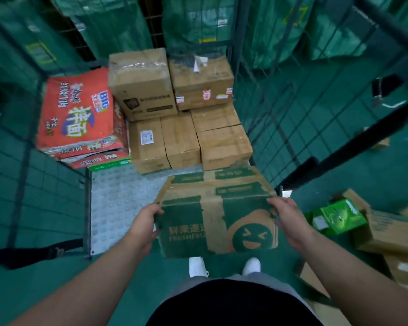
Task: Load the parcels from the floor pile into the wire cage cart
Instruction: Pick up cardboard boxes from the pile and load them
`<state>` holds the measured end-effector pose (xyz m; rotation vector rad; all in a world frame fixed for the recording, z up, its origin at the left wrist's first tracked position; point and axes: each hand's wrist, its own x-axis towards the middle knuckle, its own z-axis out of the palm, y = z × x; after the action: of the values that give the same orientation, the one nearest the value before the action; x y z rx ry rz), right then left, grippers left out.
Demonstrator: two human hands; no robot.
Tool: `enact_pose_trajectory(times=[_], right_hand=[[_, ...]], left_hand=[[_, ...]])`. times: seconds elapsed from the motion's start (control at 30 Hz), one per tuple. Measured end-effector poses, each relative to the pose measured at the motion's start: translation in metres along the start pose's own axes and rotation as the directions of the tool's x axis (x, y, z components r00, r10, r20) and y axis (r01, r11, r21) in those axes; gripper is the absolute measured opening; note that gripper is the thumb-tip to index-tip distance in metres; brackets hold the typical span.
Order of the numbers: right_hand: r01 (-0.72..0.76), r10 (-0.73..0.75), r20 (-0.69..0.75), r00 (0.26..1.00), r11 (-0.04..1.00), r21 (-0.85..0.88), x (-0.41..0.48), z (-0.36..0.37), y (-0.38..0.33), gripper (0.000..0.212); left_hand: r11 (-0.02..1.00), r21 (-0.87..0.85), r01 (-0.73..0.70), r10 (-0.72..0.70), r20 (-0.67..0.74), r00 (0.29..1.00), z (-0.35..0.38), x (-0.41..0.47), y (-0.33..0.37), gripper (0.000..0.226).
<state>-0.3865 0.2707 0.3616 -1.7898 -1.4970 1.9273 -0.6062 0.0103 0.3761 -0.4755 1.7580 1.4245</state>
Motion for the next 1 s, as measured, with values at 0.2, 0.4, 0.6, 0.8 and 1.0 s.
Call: enact_pose_trajectory(times=[0.2, 0.4, 0.6, 0.8, 1.0], right_hand=[[-0.015, 0.013, -0.091, 0.996, 1.0, -0.02, 0.036, 0.028, -0.031, 0.048], [-0.013, -0.056, -0.232, 0.971, 0.958, -0.287, 0.08, 0.041, -0.06, 0.055], [-0.092, 0.018, -0.19, 0.982, 0.917, -0.387, 0.178, 0.048, -0.117, 0.066], [-0.054, -0.037, -0.197, 0.98, 0.898, -0.437, 0.284, 0.071, -0.191, 0.06], [0.066, -0.202, -0.308, 0.93, 0.914, -0.401, 0.394, 0.107, -0.225, 0.05]], left_hand=[[0.999, 0.029, -0.029, 0.031, -0.04, 0.999, 0.007, 0.027, 0.025, 0.017], [0.991, 0.04, 0.13, -0.127, -0.078, 0.989, 0.036, 0.057, 0.052, 0.028], [0.991, -0.042, 0.128, -0.134, -0.189, 0.973, 0.096, 0.112, 0.101, 0.03], [0.978, -0.195, 0.073, -0.111, -0.195, 0.974, 0.155, 0.199, 0.149, 0.024], [0.939, -0.342, 0.034, -0.09, -0.147, 0.985, 0.196, 0.316, 0.18, 0.024]])
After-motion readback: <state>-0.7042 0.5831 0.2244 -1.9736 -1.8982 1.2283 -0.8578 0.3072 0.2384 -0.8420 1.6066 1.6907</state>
